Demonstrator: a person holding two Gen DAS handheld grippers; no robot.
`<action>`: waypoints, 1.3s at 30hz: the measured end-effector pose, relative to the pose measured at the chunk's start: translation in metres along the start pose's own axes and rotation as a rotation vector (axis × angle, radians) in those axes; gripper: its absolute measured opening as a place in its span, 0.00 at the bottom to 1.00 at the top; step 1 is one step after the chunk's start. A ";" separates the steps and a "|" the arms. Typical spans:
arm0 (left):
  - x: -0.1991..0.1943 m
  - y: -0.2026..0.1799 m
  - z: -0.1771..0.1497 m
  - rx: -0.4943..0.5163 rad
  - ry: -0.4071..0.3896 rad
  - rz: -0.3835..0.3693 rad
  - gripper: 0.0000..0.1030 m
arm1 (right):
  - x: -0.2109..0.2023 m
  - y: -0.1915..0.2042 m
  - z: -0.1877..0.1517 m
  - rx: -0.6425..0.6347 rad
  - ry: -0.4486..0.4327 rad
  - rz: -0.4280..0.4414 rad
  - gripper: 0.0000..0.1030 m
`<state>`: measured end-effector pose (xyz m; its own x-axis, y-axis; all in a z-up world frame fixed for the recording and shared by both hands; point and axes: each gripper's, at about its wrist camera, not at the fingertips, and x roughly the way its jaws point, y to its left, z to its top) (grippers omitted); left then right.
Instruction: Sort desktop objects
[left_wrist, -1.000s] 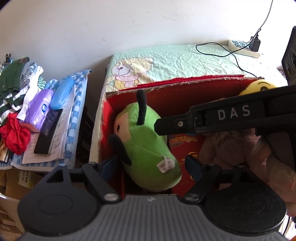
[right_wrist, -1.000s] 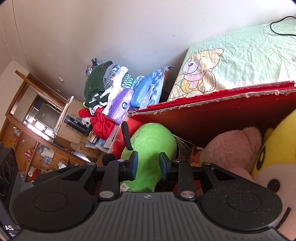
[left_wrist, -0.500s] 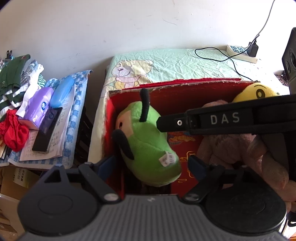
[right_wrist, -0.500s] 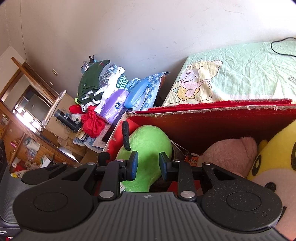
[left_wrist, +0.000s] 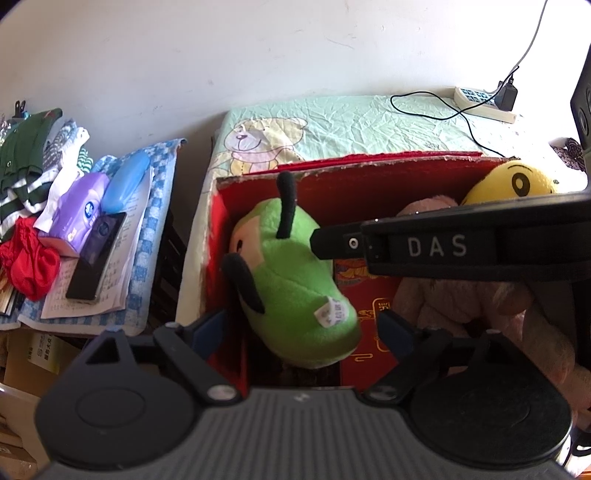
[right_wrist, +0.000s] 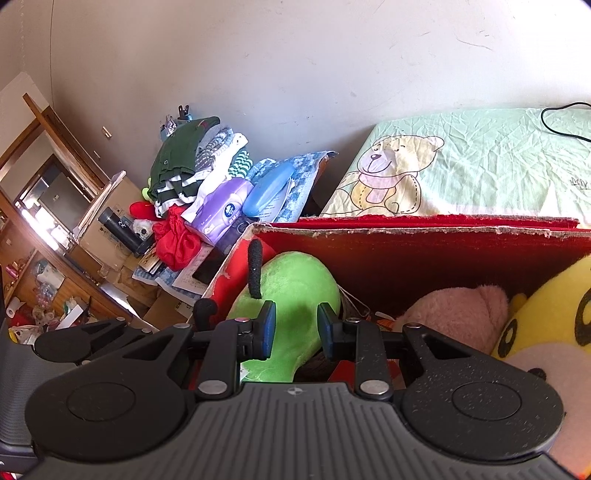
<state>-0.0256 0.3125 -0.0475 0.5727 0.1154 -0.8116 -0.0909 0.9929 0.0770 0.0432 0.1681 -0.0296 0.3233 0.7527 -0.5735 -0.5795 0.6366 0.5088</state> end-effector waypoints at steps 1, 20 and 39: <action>0.000 0.000 0.000 0.000 0.000 0.002 0.88 | 0.000 -0.001 0.000 0.005 0.002 0.004 0.28; 0.005 -0.002 0.000 -0.012 0.012 -0.023 0.87 | -0.012 -0.006 -0.002 0.061 -0.030 0.028 0.29; 0.003 -0.004 -0.009 -0.026 0.009 -0.027 0.89 | -0.011 0.003 -0.008 0.005 -0.042 -0.041 0.29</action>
<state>-0.0310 0.3087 -0.0555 0.5682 0.0879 -0.8182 -0.0968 0.9945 0.0397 0.0318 0.1609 -0.0268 0.3779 0.7327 -0.5660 -0.5617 0.6674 0.4888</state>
